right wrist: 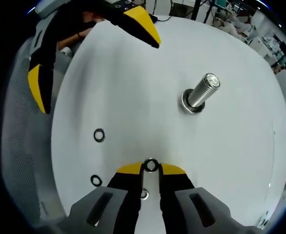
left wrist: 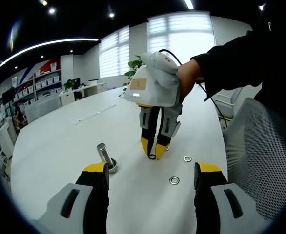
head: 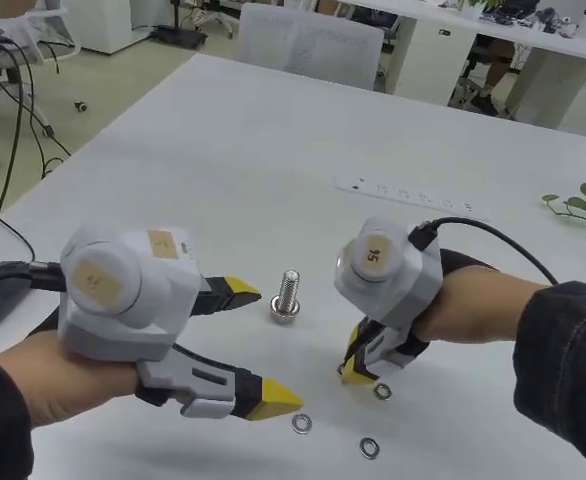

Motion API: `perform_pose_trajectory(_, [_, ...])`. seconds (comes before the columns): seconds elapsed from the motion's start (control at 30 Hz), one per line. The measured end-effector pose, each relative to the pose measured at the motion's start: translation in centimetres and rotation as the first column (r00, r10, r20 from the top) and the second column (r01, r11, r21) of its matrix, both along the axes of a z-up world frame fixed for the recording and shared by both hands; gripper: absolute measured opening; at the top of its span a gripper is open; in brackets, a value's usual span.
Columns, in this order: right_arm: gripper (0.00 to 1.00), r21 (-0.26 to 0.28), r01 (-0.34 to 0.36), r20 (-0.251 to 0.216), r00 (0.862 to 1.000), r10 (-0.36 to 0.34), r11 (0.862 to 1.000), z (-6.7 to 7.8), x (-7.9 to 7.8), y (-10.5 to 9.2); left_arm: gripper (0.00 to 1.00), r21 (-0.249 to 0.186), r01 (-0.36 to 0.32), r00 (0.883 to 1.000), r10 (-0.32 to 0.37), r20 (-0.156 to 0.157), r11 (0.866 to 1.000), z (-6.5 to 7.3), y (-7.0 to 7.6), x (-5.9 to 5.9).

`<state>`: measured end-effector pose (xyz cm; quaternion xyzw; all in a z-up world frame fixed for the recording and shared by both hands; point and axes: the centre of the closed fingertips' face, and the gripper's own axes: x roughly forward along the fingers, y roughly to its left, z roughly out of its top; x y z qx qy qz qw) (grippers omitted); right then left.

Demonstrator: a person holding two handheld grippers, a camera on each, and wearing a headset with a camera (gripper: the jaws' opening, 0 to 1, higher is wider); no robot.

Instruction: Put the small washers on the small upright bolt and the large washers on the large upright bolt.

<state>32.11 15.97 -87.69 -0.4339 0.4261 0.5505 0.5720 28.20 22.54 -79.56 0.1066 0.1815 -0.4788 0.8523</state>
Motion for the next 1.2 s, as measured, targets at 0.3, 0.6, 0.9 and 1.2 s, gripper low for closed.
perform_pose_trajectory(0.3, [0.13, -0.007, 0.019, 0.002, 1.0, -0.019, 1.0, 0.4, 0.1, -0.9, 0.7, -0.001, 0.011, 1.0, -0.011, -0.005, 1.0, -0.3, -0.3, 0.2])
perform_pose_trajectory(0.6, [0.13, 0.016, 0.026, 0.014, 1.0, -0.026, 1.0, 2.1, -0.9, -1.4, 0.7, 0.004, 0.033, 0.999, -0.033, -0.012, 0.999, -0.5, -1.0, 0.0])
perform_pose_trajectory(0.9, [0.13, 0.013, 0.06, 0.026, 0.998, -0.061, 0.998, 3.5, -0.9, -3.5, 0.7, 0.004, 0.052, 0.999, -0.052, -0.014, 0.999, -0.6, -1.4, 0.3])
perform_pose_trajectory(1.2, [0.13, 0.014, 0.124, 0.043, 0.991, -0.124, 0.992, 4.9, -0.2, -6.4, 0.7, 0.008, 0.079, 0.996, -0.079, -0.029, 0.997, -1.2, -2.2, 0.4])
